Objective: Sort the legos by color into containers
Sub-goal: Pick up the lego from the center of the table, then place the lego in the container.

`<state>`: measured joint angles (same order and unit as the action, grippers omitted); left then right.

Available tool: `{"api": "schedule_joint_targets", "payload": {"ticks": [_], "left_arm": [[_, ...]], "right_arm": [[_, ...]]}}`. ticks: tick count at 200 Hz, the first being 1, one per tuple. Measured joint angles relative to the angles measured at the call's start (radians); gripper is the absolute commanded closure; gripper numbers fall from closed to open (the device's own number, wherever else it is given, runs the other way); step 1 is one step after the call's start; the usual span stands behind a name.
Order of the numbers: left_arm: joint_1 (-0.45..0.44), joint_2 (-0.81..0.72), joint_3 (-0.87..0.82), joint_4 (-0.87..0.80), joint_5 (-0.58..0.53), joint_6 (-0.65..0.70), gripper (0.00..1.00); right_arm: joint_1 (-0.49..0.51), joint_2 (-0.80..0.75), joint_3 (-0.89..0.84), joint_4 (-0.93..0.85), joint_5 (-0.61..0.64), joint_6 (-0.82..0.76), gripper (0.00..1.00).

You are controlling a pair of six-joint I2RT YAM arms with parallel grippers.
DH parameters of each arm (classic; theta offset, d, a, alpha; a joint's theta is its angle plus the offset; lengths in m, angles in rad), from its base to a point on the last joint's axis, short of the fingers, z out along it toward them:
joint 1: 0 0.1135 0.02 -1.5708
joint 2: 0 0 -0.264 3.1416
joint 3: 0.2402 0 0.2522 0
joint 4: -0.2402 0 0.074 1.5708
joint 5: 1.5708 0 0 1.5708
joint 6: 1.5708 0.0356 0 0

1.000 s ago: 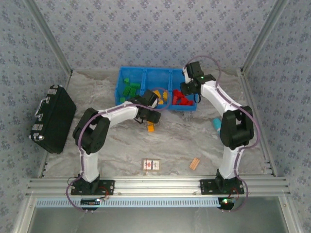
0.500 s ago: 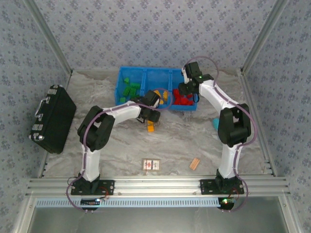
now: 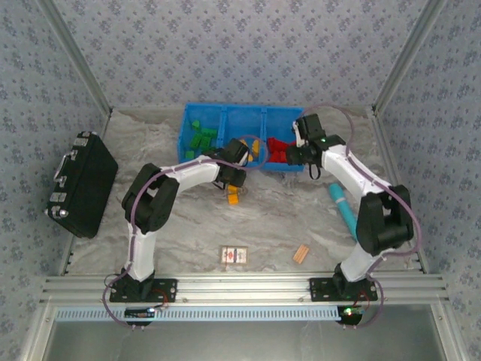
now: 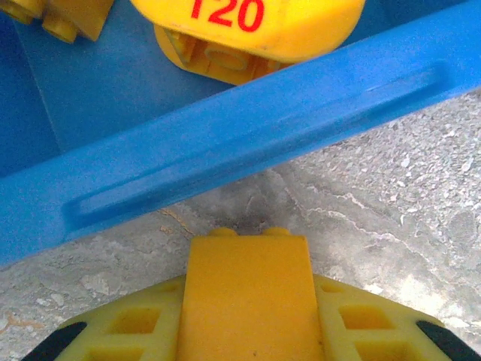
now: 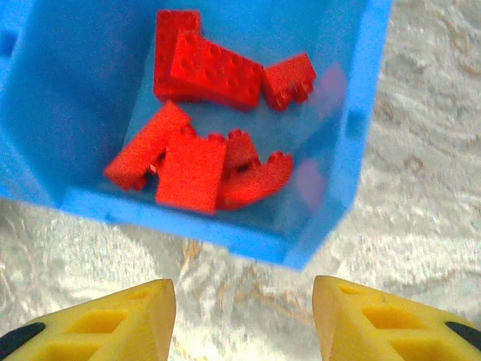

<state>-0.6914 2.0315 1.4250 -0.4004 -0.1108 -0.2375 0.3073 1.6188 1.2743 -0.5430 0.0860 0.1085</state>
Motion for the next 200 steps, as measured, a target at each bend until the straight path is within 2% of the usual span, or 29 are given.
{"api": "schedule_joint_targets", "payload": {"ticks": [36, 82, 148, 200], "left_arm": [[-0.028, -0.002, 0.001, -0.018, -0.026, 0.001, 0.88], [-0.052, -0.058, 0.035, -0.082, -0.053, 0.01, 0.9], [-0.053, -0.135, 0.248, -0.101, -0.094, 0.057, 0.9], [-0.034, -0.043, 0.443, -0.115, -0.147, 0.107, 0.91]], "right_arm": [[0.014, -0.125, -0.155, 0.024, 0.0, 0.046, 0.46], [0.034, -0.192, -0.282, 0.032, -0.005, 0.094, 0.46], [0.119, -0.26, -0.374, 0.044, -0.019, 0.148, 0.46], [0.238, -0.381, -0.459, 0.046, -0.018, 0.222, 0.45]]}}
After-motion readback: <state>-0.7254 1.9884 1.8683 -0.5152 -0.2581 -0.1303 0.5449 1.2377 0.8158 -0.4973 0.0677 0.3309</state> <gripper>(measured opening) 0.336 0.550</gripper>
